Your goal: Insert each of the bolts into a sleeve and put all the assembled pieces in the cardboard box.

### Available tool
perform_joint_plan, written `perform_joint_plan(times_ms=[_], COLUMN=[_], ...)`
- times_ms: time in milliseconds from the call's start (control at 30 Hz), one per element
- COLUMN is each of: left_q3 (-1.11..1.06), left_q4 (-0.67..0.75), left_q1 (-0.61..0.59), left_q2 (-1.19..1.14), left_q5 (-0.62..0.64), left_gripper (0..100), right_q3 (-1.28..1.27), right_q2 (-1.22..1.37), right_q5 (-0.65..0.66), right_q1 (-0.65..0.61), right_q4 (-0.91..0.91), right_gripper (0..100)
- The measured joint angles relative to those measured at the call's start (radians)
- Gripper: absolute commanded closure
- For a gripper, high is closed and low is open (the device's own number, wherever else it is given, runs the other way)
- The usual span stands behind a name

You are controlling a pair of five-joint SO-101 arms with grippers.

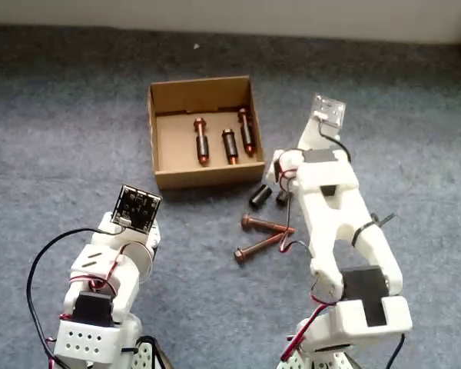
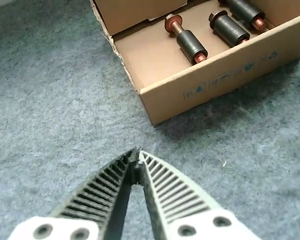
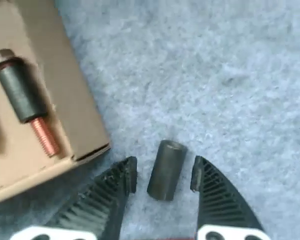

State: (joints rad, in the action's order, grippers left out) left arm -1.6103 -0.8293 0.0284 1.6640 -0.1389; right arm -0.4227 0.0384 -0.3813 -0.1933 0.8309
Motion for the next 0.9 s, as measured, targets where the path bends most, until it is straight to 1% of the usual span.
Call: perform_joint_plan(times_ms=[267, 633, 800, 900], left_q3=[0.0, 0.0, 0.0, 0.0], left_q4=[0.0, 0.0, 0.0, 0.0], left_q1=[0.0, 0.0, 0.0, 0.0], left_q2=[0.0, 0.0, 0.0, 0.0], left_q5=[0.0, 0.0, 0.0, 0.0], left_gripper=[99, 99, 99, 99], right_q3=[0.124, 0.14, 0.14, 0.14], right_q2=[0.212, 0.221, 0.221, 0.221], right_q5=[0.0, 0.0, 0.0, 0.0], right_q1=[0.012, 0.012, 0.012, 0.012], right_q4=[0.011, 0.115, 0.121, 0.121], right_gripper=[83.3, 83.3, 83.4, 89.8])
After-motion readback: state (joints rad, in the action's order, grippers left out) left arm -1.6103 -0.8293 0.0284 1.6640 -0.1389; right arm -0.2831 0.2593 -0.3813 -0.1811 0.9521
